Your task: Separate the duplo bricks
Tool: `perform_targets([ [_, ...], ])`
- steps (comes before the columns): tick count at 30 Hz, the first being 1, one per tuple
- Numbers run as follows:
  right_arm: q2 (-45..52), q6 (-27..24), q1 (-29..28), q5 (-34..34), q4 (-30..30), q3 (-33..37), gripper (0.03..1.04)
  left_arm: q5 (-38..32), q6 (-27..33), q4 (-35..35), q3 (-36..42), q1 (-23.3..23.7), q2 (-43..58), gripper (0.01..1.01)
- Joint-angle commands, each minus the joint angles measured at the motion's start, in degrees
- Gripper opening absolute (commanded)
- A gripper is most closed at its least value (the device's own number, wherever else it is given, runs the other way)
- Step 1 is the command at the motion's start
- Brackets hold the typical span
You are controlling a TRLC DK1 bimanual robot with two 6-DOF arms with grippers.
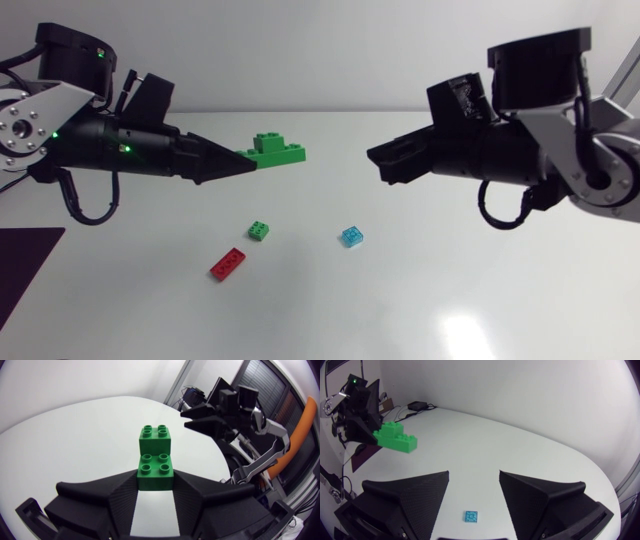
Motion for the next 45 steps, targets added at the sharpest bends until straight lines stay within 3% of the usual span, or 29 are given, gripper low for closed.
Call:
perform_targets([
  [1, 0.57, 4.22, 0.46, -2.65, -4.09, 2.31, 0.74, -1.42, 3.60, -0.38, -2.26, -2.84, -0.23, 0.354],
  [6, 1.81, 7.03, 3.44, -9.59, -8.92, 7.93, 0.74, -5.37, 5.62, -0.91, -2.78, -9.44, -1.11, 0.356],
  [11, 4.44, 6.68, 3.44, -20.14, -17.54, 15.14, 0.74, -9.33, 11.51, -3.45, -2.87, -12.25, -1.29, 0.359],
  [15, 5.76, -3.69, 4.94, -23.83, -26.32, 19.01, 0.74, -10.21, 19.86, -10.40, -0.41, -12.60, 0.65, 0.367],
  [17, 6.81, -7.91, 5.03, -24.62, -29.49, 19.71, 0.89, -8.27, 25.48, -16.81, 2.75, -11.37, 2.32, 0.367],
  [20, 8.84, -15.12, 5.64, -26.55, -35.82, 20.33, 0.99, -3.35, 32.69, -26.22, 7.23, -9.44, 4.95, 0.369],
  [24, 9.10, -19.07, 6.78, -27.52, -36.34, 17.86, 0.99, 0.87, 42.18, -37.91, 13.12, -8.47, 9.08, 0.369],
  [29, 10.51, -23.20, 6.96, -28.49, -35.11, 16.02, 0.99, 2.19, 47.11, -42.92, 16.02, -10.40, 12.16, 0.369],
  [32, 11.47, -25.31, 6.61, -30.16, -35.11, 16.28, 0.99, 3.15, 54.31, -50.92, 19.54, -11.19, 16.20, 0.367],
  [45, 15.25, -34.19, 4.85, -38.15, -41.97, 17.16, 0.99, 3.42, 61.52, -61.55, 29.65, -13.04, 24.99, 0.367],
])
